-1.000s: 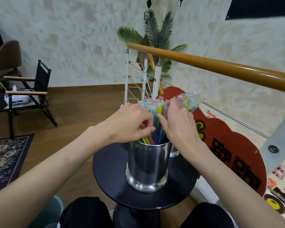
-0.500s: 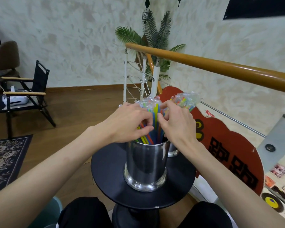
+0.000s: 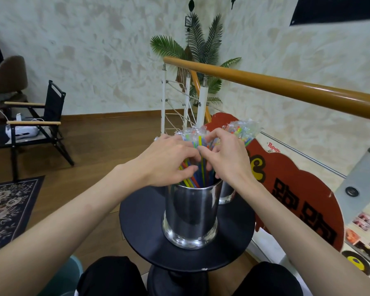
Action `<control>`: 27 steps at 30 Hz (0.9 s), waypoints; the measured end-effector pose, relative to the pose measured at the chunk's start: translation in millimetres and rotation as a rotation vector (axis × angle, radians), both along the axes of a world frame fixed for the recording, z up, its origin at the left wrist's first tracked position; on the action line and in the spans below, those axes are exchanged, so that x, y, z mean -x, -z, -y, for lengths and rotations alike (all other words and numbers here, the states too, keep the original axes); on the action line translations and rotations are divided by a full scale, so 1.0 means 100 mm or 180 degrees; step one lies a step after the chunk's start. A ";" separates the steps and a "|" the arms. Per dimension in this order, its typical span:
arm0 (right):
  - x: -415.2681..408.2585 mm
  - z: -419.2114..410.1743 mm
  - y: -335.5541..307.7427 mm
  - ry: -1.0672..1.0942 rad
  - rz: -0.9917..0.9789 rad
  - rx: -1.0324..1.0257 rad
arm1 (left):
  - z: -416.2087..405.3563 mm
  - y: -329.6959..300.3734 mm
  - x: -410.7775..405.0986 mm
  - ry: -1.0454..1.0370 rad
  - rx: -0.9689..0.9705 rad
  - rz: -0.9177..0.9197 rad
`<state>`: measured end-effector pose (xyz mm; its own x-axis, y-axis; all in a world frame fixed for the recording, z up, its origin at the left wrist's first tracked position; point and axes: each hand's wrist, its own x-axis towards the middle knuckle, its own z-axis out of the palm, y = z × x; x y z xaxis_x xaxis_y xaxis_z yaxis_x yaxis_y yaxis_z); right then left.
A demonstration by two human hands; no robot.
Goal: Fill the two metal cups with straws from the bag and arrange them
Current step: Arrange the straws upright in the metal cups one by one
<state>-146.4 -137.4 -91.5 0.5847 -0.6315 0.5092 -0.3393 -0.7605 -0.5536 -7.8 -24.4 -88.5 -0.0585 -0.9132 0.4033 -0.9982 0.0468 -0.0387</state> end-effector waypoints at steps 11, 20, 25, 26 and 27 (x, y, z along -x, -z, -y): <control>0.12 -0.05 -0.17 -0.0338 0.0444 -0.0076 | 0.04 -0.02 0.04 -0.0258 0.0041 -0.0067; 0.16 -0.04 -0.38 -0.0602 0.0573 0.0076 | 0.06 -0.06 0.08 -0.0241 0.0111 -0.0396; 0.16 -0.03 -0.37 -0.0629 0.0517 0.0238 | 0.09 -0.02 0.09 -0.0225 0.0365 -0.0514; 0.16 -0.03 -0.37 -0.0655 0.0535 0.0219 | 0.09 -0.01 0.09 -0.0225 0.0416 -0.0536; 0.16 -0.03 -0.35 -0.0682 0.0556 0.0199 | 0.10 0.00 0.09 -0.0226 0.0461 -0.0564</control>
<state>-162.6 -134.6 -56.0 0.6013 -0.4673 0.6481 -0.0708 -0.8391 -0.5393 -16.8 -34.6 -88.5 0.0873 -0.8444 0.5286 -0.9905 -0.0172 0.1362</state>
